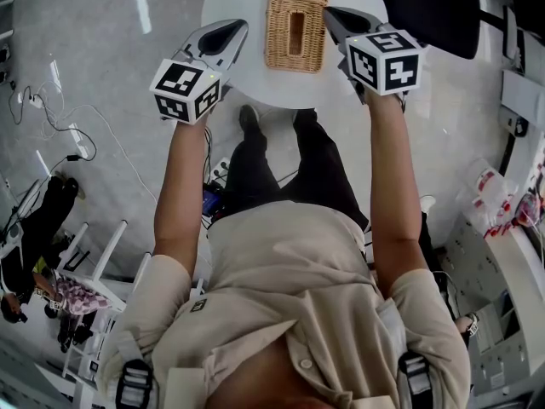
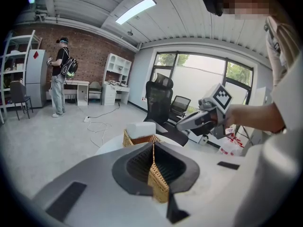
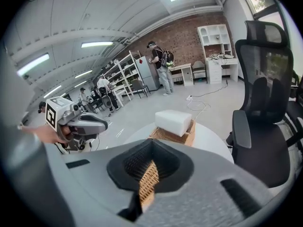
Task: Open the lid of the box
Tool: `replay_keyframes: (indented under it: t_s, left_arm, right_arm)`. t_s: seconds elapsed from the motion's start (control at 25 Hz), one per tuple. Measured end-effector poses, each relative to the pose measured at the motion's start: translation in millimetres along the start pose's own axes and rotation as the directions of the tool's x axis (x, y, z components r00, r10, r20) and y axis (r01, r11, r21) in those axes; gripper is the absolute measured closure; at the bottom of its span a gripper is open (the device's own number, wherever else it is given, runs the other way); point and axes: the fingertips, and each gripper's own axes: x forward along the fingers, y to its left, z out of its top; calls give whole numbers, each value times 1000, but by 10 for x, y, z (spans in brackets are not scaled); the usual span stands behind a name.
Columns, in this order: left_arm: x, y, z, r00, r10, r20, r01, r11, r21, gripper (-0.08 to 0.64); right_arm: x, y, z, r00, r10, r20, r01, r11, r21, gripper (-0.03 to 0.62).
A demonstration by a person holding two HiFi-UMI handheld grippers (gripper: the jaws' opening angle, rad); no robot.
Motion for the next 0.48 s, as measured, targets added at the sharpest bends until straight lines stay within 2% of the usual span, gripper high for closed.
replay_keyframes:
  t_s: [0.48]
  left_arm:
    - [90,96,-145,1000,4,-18,-4,1000,-21,549]
  right_arm:
    - [194,-118,-152,999,-11,-34,12,1000,19,598]
